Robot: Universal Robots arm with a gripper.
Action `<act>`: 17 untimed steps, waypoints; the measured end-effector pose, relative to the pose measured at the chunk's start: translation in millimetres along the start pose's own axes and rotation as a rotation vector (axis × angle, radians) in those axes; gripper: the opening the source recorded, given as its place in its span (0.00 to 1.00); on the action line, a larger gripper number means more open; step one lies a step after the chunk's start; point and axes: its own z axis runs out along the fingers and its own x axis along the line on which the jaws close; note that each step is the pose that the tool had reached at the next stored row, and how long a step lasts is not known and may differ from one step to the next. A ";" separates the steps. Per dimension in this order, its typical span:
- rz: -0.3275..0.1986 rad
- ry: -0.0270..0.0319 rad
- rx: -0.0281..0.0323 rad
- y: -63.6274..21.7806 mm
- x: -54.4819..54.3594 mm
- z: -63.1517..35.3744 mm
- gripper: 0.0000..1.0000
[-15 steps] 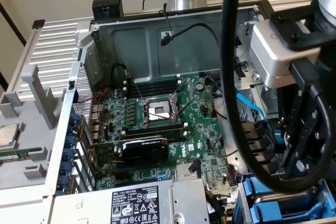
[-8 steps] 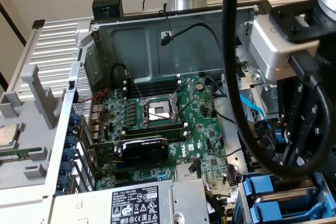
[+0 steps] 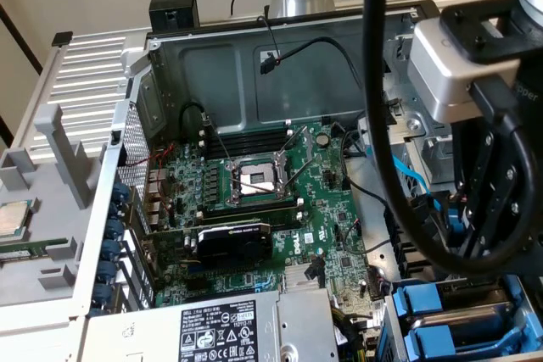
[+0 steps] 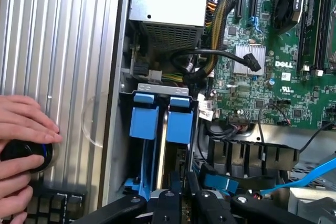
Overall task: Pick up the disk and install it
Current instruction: 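Insert the first disk wire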
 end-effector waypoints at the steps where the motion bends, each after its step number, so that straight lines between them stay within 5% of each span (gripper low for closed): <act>1: 0.007 0.0000 -0.0002 -0.1 0.0 0.1 0.17; 9: 0.102 -0.0011 -0.0027 -0.9 -0.1 1.3 0.17; 17: 0.110 0.0106 -0.0068 -5.1 -2.9 2.0 0.17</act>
